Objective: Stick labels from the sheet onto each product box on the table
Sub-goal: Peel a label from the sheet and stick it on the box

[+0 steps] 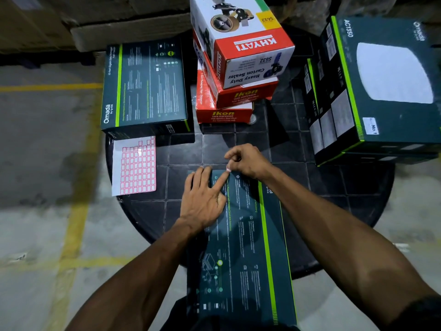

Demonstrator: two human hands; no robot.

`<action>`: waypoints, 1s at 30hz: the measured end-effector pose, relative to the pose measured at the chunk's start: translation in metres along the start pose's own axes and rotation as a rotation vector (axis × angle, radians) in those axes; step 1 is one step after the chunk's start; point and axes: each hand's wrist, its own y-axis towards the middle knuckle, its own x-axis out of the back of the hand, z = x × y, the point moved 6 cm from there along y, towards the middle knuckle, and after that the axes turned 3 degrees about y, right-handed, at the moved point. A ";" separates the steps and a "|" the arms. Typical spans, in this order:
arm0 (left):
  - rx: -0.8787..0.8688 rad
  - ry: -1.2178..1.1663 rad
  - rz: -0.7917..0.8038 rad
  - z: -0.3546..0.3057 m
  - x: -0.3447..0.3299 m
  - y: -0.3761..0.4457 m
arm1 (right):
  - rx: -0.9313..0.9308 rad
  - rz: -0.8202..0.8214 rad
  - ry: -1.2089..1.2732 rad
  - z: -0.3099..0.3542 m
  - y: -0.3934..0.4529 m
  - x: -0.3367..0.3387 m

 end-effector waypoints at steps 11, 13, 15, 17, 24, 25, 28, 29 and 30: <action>0.004 0.003 -0.004 0.001 0.001 0.000 | -0.014 -0.047 0.057 0.001 -0.007 0.000; 0.005 -0.003 0.006 0.001 0.001 0.000 | -0.015 -0.056 0.060 0.001 -0.008 -0.001; 0.009 -0.019 0.005 0.002 0.001 -0.001 | -0.010 -0.074 0.068 0.001 -0.009 -0.001; 0.020 -0.053 -0.013 0.002 0.003 -0.001 | -0.003 -0.102 0.070 0.001 -0.010 0.001; 0.098 -0.224 -0.079 0.010 0.006 -0.002 | -0.035 -0.009 0.065 -0.009 -0.013 -0.008; 0.104 -0.233 -0.081 0.010 0.006 -0.002 | -0.041 0.002 0.048 -0.010 -0.012 -0.009; 0.105 -0.236 -0.080 0.010 0.007 -0.002 | -0.053 0.009 0.053 -0.008 -0.010 -0.010; 0.104 -0.231 -0.077 0.010 0.007 -0.002 | -0.056 0.025 0.044 -0.007 -0.009 -0.010; 0.103 -0.225 -0.071 0.009 0.007 -0.002 | -0.068 0.043 0.047 -0.006 -0.009 -0.010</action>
